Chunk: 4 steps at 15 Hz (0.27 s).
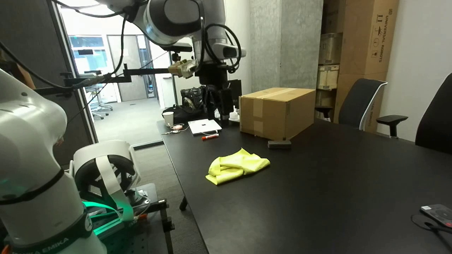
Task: Fold the towel in half
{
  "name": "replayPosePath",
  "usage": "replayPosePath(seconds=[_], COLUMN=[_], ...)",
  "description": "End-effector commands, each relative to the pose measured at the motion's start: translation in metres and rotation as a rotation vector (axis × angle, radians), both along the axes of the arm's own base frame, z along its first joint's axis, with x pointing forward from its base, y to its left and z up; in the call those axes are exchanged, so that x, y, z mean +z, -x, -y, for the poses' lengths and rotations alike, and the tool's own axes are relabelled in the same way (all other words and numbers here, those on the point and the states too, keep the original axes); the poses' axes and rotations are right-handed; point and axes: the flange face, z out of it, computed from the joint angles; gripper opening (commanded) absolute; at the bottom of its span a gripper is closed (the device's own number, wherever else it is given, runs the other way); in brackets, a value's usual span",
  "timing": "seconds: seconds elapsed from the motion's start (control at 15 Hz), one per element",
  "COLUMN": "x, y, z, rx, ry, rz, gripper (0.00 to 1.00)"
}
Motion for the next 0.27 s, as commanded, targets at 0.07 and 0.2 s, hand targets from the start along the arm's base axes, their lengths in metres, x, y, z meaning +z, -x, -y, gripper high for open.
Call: replayPosePath(seconds=[0.07,0.2], x=[0.0001,-0.0002], y=[0.0052,0.0081], z=[0.0001,0.0002], rx=[-0.021,-0.028], ry=[0.001,0.001], rz=[0.037,0.049], gripper=[1.0,1.0])
